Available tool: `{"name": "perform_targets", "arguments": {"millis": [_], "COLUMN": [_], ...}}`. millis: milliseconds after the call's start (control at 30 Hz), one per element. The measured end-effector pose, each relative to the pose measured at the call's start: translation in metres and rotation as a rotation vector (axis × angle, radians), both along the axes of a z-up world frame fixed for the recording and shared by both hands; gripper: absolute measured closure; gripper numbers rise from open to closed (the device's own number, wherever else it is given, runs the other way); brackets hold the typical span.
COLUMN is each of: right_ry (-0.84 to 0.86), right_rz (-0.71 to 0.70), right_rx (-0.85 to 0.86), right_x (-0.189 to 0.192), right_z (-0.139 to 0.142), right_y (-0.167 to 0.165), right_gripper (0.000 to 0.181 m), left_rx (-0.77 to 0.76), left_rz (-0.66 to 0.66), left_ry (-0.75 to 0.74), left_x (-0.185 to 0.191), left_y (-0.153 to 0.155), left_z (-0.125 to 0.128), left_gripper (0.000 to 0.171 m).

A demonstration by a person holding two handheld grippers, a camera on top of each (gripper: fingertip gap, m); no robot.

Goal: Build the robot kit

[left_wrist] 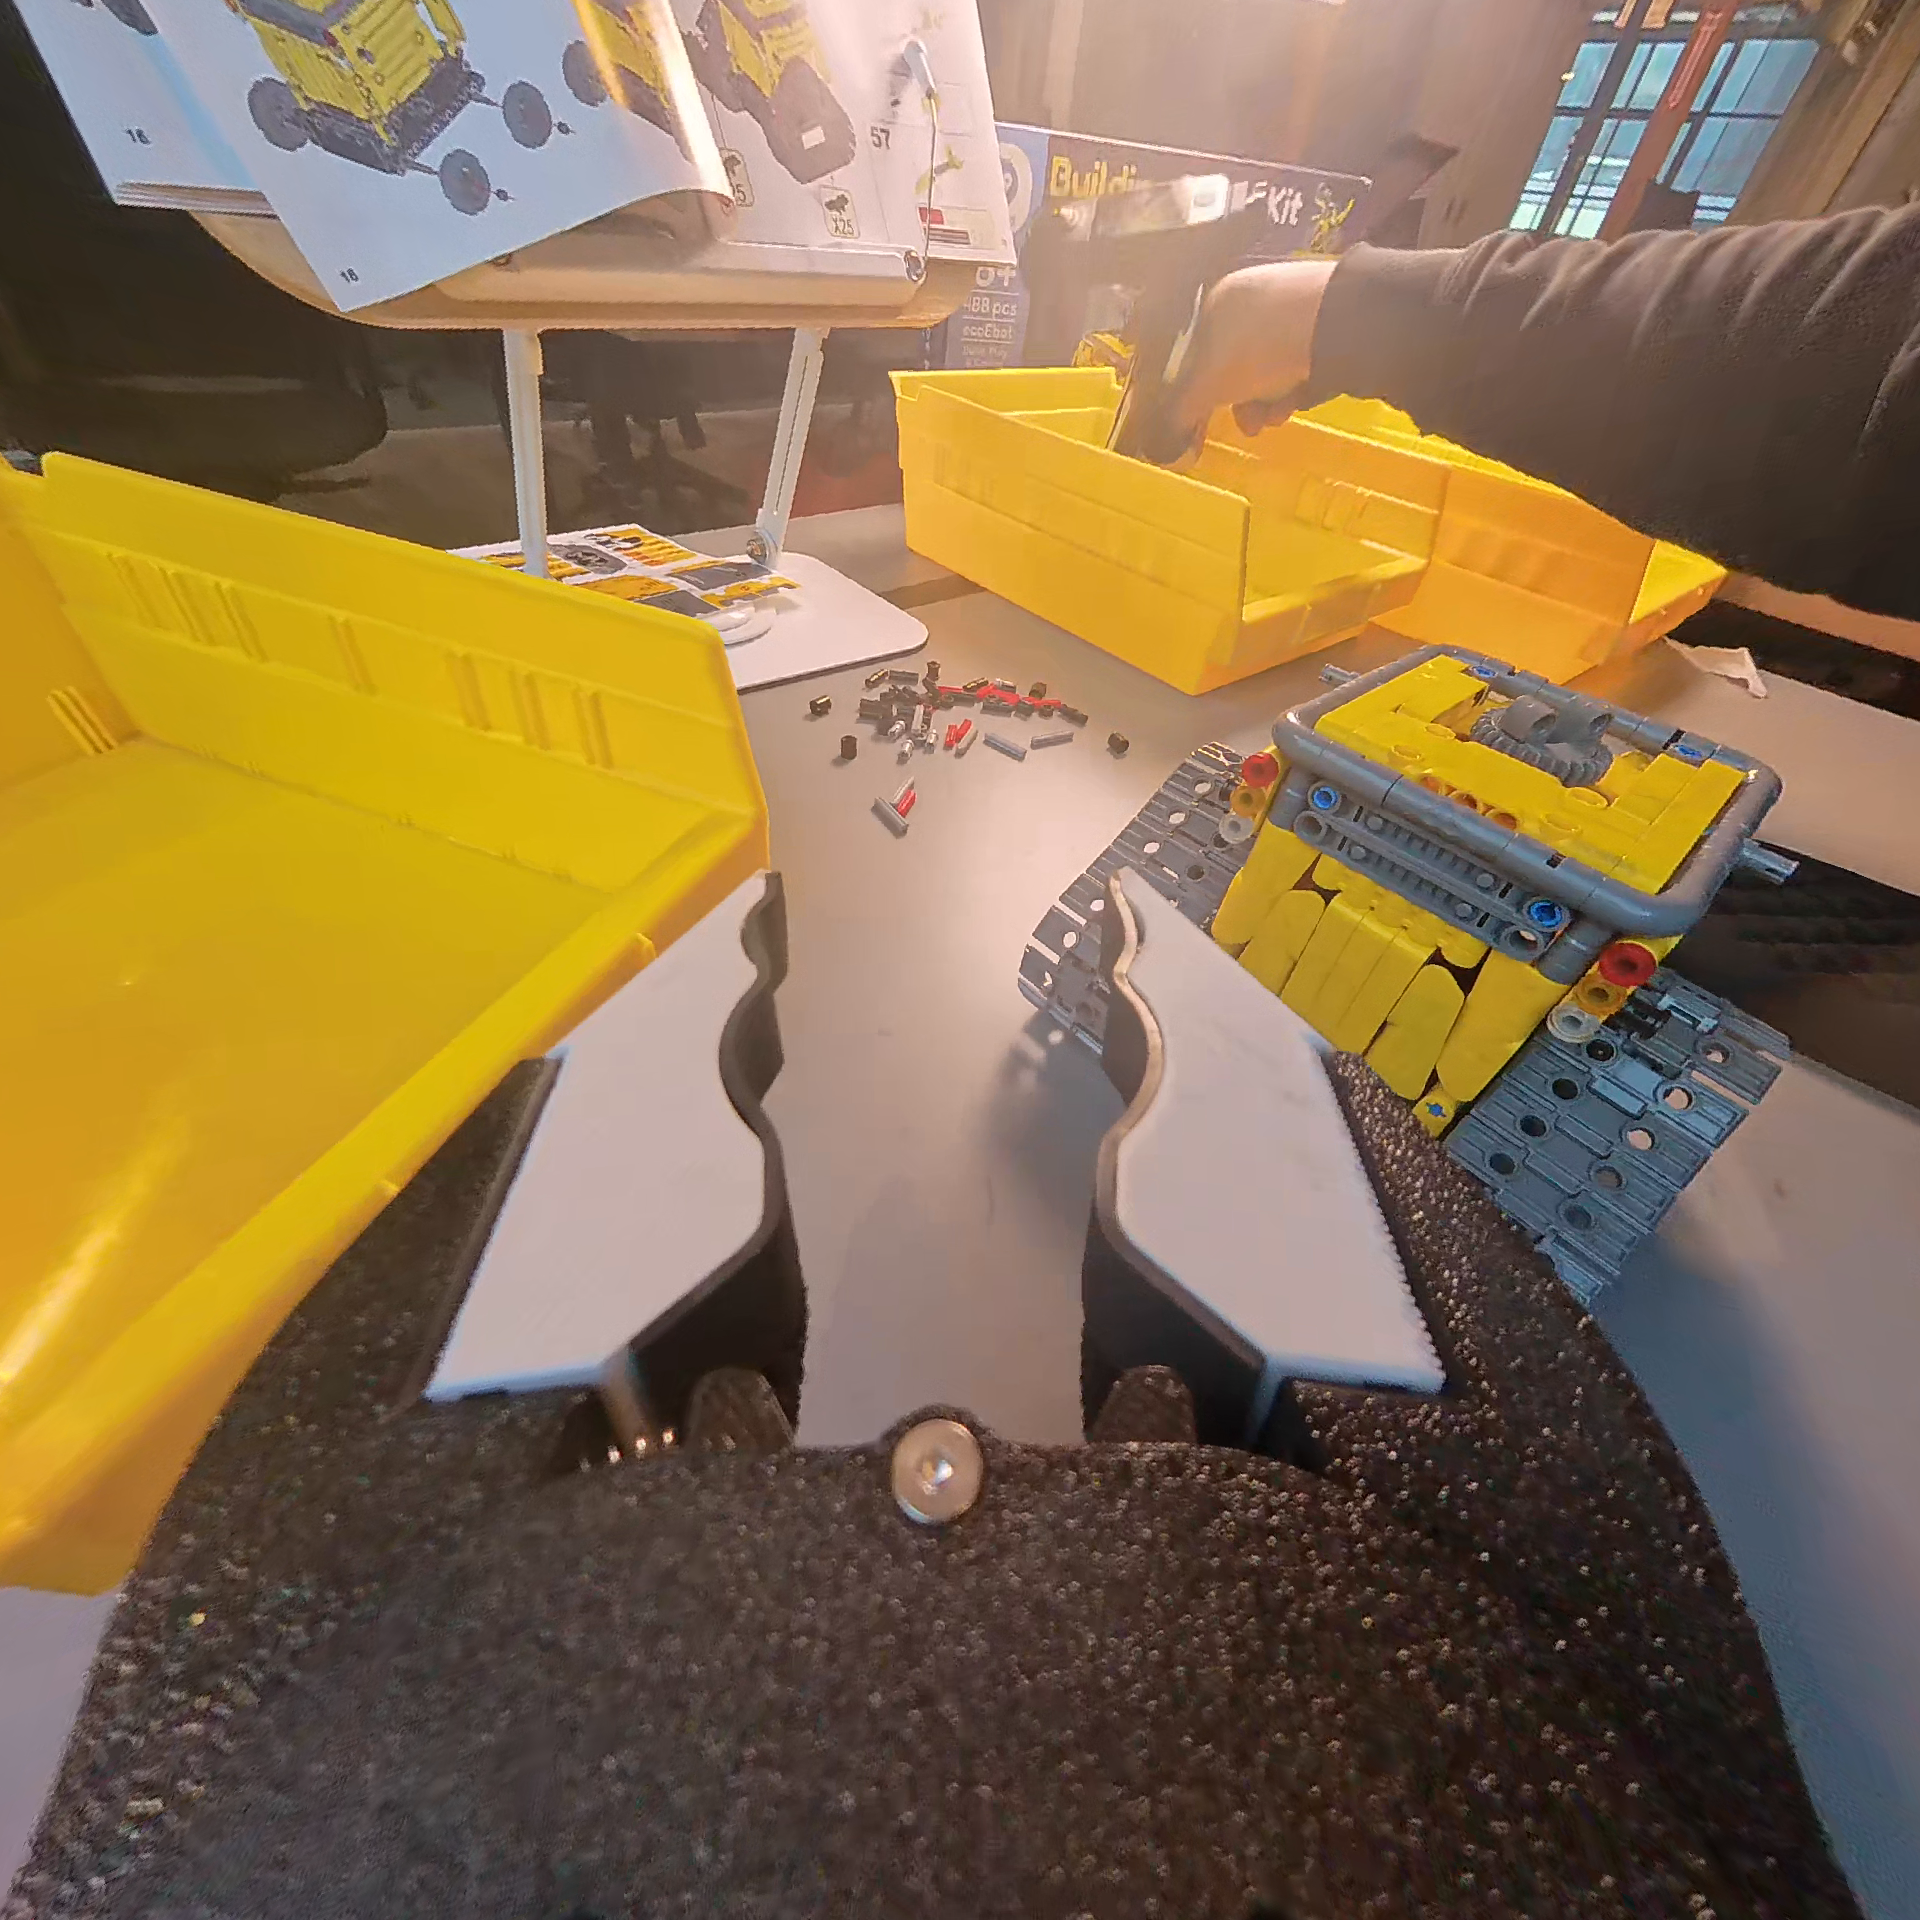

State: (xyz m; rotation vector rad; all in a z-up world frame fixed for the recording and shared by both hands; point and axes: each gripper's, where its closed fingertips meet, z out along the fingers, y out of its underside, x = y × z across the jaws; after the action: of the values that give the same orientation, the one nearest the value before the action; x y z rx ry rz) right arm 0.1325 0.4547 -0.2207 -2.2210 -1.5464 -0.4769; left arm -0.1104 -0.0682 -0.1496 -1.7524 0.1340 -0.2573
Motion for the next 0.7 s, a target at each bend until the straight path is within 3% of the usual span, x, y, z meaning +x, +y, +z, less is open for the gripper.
{"name": "perform_targets", "arguments": {"millis": [100,333,500,567,700], "right_ry": [0.008,0.198,0.325,0.425,0.542], "right_rz": [-0.019,-0.075,-0.048,-0.036,0.002], "right_rx": [-0.001,0.000,-0.162,-0.264,-0.194], "right_x": [-0.003,-0.020,-0.035,-0.045,-0.047], "right_z": [-0.008,-0.022,-0.023,-0.018,0.013], "right_y": [0.007,0.013,-0.011,-0.027,-0.021], "right_gripper": [0.181,0.181,0.181,0.181,0.181], "left_rx": [0.002,0.004,0.007,0.005,-0.001], "left_rz": [-0.002,-0.009,-0.011,-0.013,-0.016], "left_ry": [-0.010,-0.029,-0.039,-0.044,-0.048], "left_x": [-0.001,-0.001,-0.002,-0.002,-0.002], "left_y": [0.000,-0.001,-0.001,-0.001,0.000], "left_z": [0.001,0.001,0.002,0.002,0.001], "left_gripper": [0.112,0.112,0.112,0.112,0.112]}}
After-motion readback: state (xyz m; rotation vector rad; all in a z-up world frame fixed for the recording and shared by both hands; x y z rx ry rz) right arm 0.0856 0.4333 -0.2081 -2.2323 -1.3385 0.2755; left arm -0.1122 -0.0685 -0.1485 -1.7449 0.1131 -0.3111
